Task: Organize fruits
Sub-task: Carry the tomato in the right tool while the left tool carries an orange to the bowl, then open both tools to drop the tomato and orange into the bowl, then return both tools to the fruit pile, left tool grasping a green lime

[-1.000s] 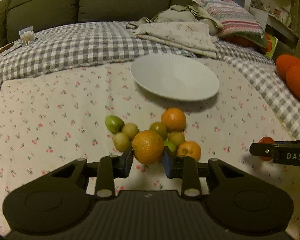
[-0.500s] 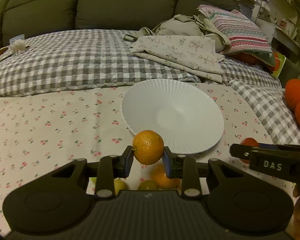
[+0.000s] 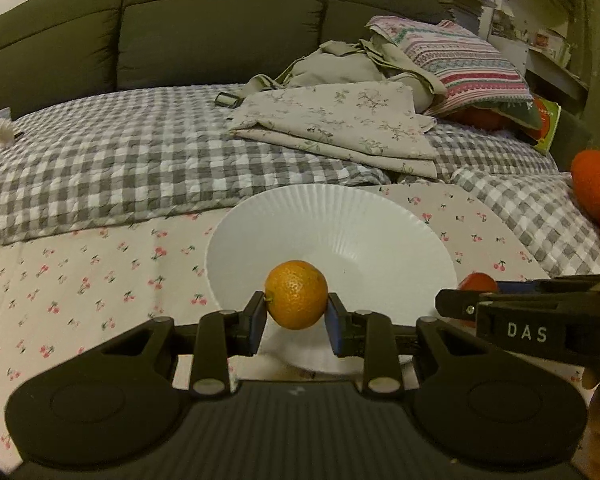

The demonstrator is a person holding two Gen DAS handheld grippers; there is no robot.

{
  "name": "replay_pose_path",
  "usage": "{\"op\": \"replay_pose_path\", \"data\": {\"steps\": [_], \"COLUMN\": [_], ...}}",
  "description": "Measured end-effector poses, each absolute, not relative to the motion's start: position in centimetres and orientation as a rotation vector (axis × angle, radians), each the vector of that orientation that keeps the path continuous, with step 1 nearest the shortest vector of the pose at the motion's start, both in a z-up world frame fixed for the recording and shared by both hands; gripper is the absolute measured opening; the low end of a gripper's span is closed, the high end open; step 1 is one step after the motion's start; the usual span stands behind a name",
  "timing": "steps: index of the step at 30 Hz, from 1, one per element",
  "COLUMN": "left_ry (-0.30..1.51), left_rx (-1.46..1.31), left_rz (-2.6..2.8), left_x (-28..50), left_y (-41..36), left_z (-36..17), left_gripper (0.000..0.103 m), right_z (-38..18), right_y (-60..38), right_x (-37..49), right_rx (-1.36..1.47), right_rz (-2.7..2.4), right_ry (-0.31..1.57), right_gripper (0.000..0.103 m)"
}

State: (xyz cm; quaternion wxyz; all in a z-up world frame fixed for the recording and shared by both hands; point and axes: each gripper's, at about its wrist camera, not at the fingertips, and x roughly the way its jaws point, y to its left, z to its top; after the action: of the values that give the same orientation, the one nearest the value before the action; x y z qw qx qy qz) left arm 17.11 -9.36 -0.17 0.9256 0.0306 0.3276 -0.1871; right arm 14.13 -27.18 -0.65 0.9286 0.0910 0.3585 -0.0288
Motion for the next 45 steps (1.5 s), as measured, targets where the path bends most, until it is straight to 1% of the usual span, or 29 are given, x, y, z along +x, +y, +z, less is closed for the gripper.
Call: {"op": "replay_pose_path", "data": {"steps": [7, 12, 14, 15, 16, 17, 19, 21, 28, 30, 32, 39, 43, 45], "left_ry": [0.696, 0.697, 0.692, 0.683, 0.681, 0.679, 0.679, 0.680, 0.692, 0.697, 0.710, 0.762, 0.785, 0.803], "left_rx": [0.114, 0.097, 0.085, 0.079, 0.071, 0.058, 0.023, 0.017, -0.022, -0.028, -0.033, -0.053, -0.070, -0.084], "left_rz": [-0.413, -0.416, -0.411, -0.408, -0.406, -0.406, -0.412, -0.416, -0.363, -0.346, -0.330, -0.276, -0.262, -0.252], "left_x": [18.2, 18.3, 18.3, 18.3, 18.3, 18.3, 18.4, 18.3, 17.7, 17.1, 16.4, 13.7, 12.4, 11.7], "left_y": [-10.3, -9.9, -9.5, -9.2, -9.0, -8.7, -8.1, -7.8, -5.5, -4.8, -4.2, -1.7, -0.2, 0.6], "left_z": [-2.2, -2.5, -2.3, -2.2, -2.1, -1.9, -1.5, -1.0, 1.1, 1.7, 2.0, 2.8, 2.7, 2.5], "left_gripper": [0.030, 0.032, 0.040, 0.043, 0.048, 0.053, 0.057, 0.058, 0.058, 0.060, 0.065, 0.070, 0.073, 0.073], "right_z": [-1.2, -2.0, -2.3, -2.3, -2.1, -1.9, -1.3, -0.7, 1.2, 1.7, 2.3, 3.6, 4.3, 4.6], "right_y": [-27.1, -25.4, -25.3, -25.3, -25.5, -25.7, -26.2, -26.7, -27.6, -27.7, -27.9, -27.1, -26.2, -25.8], "right_x": [15.5, 16.5, 16.5, 16.5, 16.4, 16.2, 15.8, 15.4, 13.9, 13.2, 12.4, 9.7, 7.8, 6.9], "right_rx": [0.165, 0.108, 0.107, 0.111, 0.117, 0.129, 0.169, 0.201, 0.236, 0.236, 0.248, 0.276, 0.287, 0.297], "right_rz": [-0.034, 0.004, 0.003, 0.003, -0.004, -0.012, -0.017, -0.017, -0.041, -0.044, -0.042, 0.002, 0.033, 0.047], "right_ry": [0.715, 0.723, 0.722, 0.721, 0.713, 0.704, 0.679, 0.666, 0.648, 0.640, 0.624, 0.627, 0.621, 0.620], "right_gripper": [0.035, 0.036, 0.037, 0.040, 0.047, 0.050, 0.064, 0.068, 0.068, 0.068, 0.068, 0.068, 0.075, 0.075]}}
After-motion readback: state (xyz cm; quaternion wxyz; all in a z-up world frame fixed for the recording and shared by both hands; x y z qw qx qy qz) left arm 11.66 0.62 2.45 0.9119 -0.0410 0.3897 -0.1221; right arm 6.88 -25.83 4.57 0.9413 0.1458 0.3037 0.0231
